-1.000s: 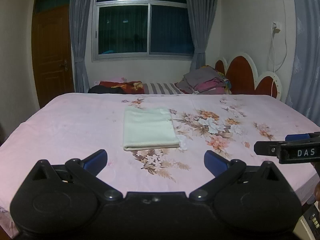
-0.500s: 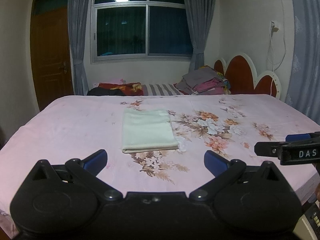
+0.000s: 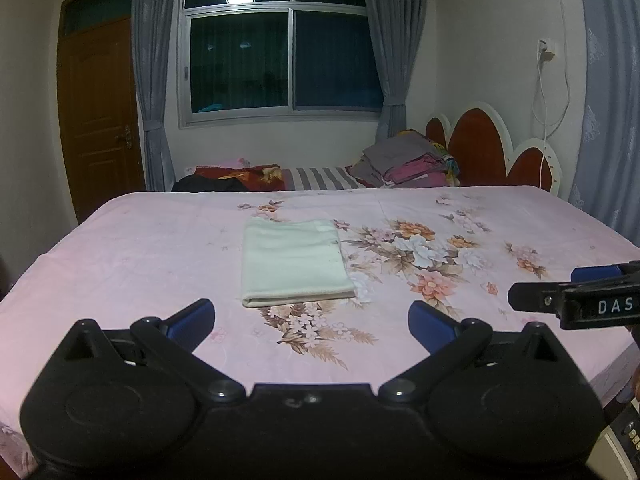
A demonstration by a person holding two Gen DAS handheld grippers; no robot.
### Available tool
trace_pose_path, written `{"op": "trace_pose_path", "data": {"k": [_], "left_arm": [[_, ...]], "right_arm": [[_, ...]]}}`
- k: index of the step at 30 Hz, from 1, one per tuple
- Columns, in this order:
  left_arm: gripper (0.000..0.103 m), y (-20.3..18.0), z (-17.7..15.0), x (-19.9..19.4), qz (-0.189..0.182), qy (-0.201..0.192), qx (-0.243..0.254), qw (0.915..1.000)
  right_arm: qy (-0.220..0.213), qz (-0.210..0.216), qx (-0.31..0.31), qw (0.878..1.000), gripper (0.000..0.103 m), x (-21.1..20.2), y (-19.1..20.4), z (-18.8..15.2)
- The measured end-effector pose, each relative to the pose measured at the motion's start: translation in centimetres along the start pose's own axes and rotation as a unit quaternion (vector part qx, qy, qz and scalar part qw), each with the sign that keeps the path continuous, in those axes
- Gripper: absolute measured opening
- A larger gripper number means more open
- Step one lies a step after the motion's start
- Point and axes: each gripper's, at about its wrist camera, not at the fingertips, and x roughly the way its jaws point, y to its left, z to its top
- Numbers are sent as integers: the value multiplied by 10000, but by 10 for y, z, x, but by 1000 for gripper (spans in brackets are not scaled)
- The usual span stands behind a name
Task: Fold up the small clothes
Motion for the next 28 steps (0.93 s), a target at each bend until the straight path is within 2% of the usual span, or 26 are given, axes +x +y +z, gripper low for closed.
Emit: {"op": "trace_pose_path", "data": {"k": [28], "left_arm": [[102, 6, -4, 6, 23, -42, -54, 10000]], "right_arm": [[50, 67, -56, 9999, 103, 5, -6, -4]]}}
